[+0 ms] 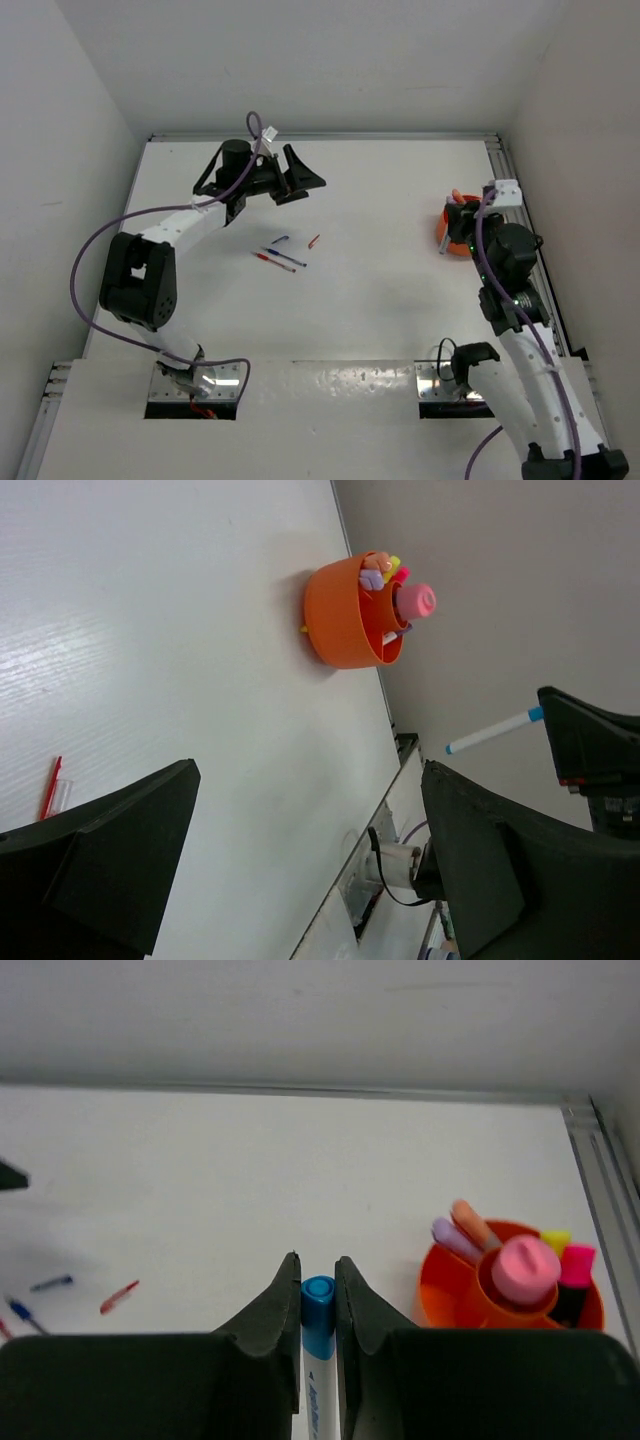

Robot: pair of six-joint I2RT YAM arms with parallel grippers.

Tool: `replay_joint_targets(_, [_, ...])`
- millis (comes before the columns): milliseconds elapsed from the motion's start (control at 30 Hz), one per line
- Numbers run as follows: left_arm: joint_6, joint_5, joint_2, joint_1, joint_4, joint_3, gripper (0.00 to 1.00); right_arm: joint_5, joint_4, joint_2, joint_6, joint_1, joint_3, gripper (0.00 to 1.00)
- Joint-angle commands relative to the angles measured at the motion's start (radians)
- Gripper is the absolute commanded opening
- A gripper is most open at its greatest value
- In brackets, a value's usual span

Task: Sort the stationery into containers
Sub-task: Place the pen in the storage box.

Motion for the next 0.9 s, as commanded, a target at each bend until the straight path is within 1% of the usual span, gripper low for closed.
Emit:
replay_joint_targets(0, [0.034,0.012,-0.060,0.002,0.050,-0.023,1.00,0.059,-0.049,-0.019,0.248,-0.118,-0.027,0.00])
replay_joint_targets(67, [0.030,0.009,-0.064,0.002,0.076,-0.035,1.00,0.070,-0.012,-0.022,0.295,-0.169,-0.042,0.00])
replay_joint_targets(100, [0.030,0.006,-0.072,0.003,0.081,-0.040,1.00,0.074,0.003,-0.025,0.309,-0.224,-0.060,0.00])
replay_joint_targets(167, [0.041,-0.001,-0.078,0.003,0.086,-0.046,1.00,0.091,0.078,-0.028,0.338,-0.284,-0.094,0.00])
replay_joint_targets(367, [0.036,-0.009,-0.077,0.008,0.115,-0.067,1.00,0.206,0.172,0.018,0.415,-0.394,-0.140,0.00])
replay_joint_targets(433, [0.018,0.003,-0.077,0.017,0.171,-0.084,1.00,0.235,0.221,0.035,0.435,-0.419,-0.157,0.00])
replay_joint_targets(500, [-0.017,0.018,-0.072,0.023,0.217,-0.112,1.00,0.228,0.270,0.059,0.449,-0.451,-0.188,0.00])
replay_joint_targets(533, [-0.027,0.018,-0.069,0.031,0.240,-0.118,1.00,0.228,0.323,0.070,0.446,-0.457,-0.195,0.00])
replay_joint_targets(700, [-0.039,0.089,-0.009,0.071,0.247,-0.106,1.00,0.285,0.410,0.170,0.452,-0.496,-0.186,0.00])
replay_joint_targets(767, [-0.045,0.098,0.012,0.086,0.248,-0.107,1.00,0.298,0.446,0.222,0.481,-0.507,-0.180,0.00])
replay_joint_targets(867, [-0.050,0.089,0.000,0.092,0.283,-0.135,1.00,0.298,0.497,0.291,0.527,-0.526,-0.168,0.00])
